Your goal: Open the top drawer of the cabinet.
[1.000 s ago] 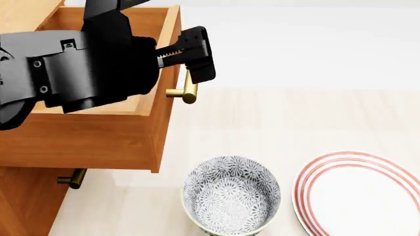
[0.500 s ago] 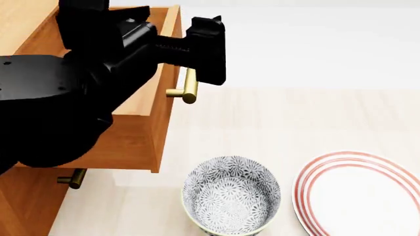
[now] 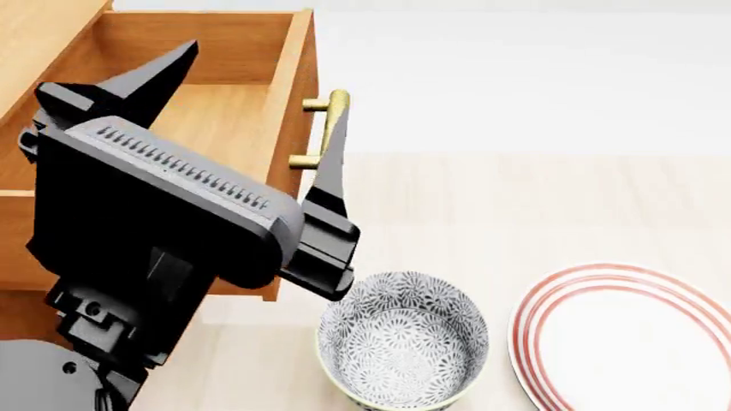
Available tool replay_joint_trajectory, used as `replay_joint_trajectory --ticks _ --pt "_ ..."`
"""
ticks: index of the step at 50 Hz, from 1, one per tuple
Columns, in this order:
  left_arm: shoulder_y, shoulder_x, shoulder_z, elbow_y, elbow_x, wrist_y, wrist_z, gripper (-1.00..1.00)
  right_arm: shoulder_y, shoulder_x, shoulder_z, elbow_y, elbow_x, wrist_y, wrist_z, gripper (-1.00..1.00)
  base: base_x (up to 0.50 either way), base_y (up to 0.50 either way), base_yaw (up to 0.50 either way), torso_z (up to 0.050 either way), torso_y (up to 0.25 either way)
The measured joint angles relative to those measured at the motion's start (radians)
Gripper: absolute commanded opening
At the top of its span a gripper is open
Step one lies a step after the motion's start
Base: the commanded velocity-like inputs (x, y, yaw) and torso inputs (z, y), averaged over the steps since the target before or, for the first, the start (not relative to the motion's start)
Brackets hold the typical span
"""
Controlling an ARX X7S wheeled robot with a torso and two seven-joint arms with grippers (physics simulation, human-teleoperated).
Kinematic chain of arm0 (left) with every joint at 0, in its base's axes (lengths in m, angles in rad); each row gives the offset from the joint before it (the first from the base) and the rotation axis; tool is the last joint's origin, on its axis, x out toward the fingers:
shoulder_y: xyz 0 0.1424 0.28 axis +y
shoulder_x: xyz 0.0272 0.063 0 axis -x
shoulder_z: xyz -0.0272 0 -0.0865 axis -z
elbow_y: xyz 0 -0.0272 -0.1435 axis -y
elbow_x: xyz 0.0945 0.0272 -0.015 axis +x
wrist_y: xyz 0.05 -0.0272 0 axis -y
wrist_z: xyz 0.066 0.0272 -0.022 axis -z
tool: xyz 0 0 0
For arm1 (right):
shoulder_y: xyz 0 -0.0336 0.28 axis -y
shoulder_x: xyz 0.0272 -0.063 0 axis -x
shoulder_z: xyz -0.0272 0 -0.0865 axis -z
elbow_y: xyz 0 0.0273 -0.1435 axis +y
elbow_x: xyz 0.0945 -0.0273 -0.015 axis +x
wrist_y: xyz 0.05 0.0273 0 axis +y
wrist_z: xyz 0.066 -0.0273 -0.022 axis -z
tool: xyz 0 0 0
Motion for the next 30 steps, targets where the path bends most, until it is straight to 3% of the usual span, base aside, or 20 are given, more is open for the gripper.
replay_joint_trajectory --ticks 12,30 --pt "0.093 -0.066 0.083 0.043 0.199 0.05 -0.017 1.0 0.004 0.0 0.003 0.004 0.008 0.004 0.004 1.0 0.0 0.0 0.0 0.0 0.0" --pt "0.273 -0.21 0.251 0.037 0.615 0.201 -0.107 1.0 0.006 -0.002 0.014 0.011 0.015 -0.012 0.012 1.0 0.0 0.0 0.0 0.0 0.0"
